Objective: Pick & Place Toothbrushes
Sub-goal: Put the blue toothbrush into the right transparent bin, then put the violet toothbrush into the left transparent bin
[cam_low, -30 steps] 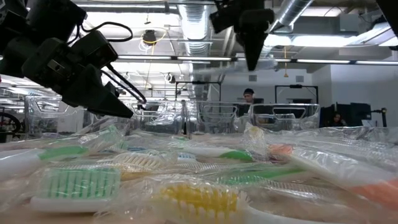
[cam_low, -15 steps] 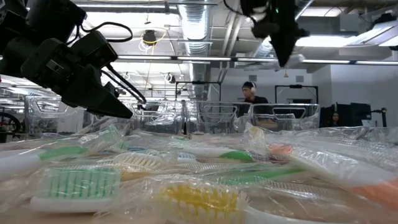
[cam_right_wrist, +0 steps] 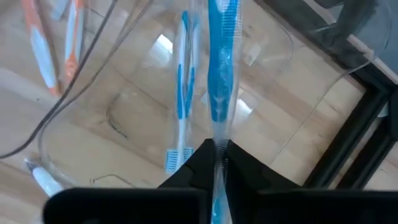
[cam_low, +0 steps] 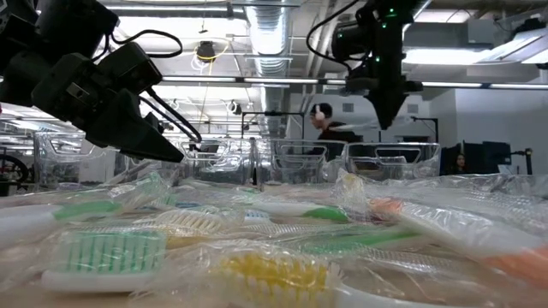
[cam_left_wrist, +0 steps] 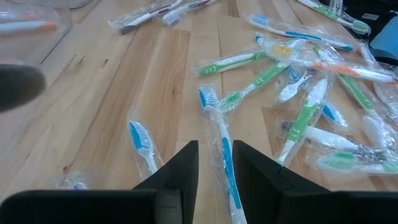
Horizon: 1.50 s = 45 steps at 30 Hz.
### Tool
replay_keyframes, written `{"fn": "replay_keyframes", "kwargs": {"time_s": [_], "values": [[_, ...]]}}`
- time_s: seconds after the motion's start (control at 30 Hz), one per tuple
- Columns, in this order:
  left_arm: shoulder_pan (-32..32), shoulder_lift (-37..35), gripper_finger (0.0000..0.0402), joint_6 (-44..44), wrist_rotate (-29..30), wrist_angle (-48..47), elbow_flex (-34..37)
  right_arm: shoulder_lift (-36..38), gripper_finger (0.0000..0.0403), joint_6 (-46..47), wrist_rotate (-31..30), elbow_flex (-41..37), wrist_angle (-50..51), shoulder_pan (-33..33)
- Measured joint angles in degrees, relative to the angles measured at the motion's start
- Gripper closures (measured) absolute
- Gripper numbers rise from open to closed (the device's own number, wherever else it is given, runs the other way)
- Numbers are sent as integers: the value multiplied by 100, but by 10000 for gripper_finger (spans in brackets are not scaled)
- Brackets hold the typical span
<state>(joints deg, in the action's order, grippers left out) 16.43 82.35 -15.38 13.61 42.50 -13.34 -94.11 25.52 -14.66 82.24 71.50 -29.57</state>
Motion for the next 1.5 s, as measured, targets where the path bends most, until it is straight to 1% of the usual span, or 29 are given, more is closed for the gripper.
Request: {"fn": "replay_keyframes", "kwargs": {"time_s": [0.2,0.47,0.73,0.9,1.03,1.07,1.13,1.23,1.33,1.4,1.5], "values": [[0,0,309,2,4,-4,0,0,358,284,0,0,38,-24],[0,0,309,4,7,-4,0,0,356,280,2,0,89,-1],[0,0,309,11,37,-4,0,39,355,-294,0,10,-42,89],[0,0,309,10,56,-4,0,294,355,-624,-43,265,-332,548],[10,0,309,-41,43,-2,0,685,355,-750,-93,288,-985,1317],[22,0,309,-57,-23,-2,0,777,355,-752,-192,266,-1139,1585],[85,0,309,-36,-55,3,0,931,355,-752,-684,87,-1567,2200],[202,-71,309,-4,-70,38,0,1037,355,-731,-1683,-345,-2116,3107],[317,-276,309,6,-112,37,2,1097,355,-478,-2718,-945,-2728,3904],[351,-476,309,187,-366,39,2,1073,355,-380,-3342,-1418,-3253,4335],[393,-823,309,477,-807,35,2,948,355,-367,-4203,-2041,-4194,4773]]}}
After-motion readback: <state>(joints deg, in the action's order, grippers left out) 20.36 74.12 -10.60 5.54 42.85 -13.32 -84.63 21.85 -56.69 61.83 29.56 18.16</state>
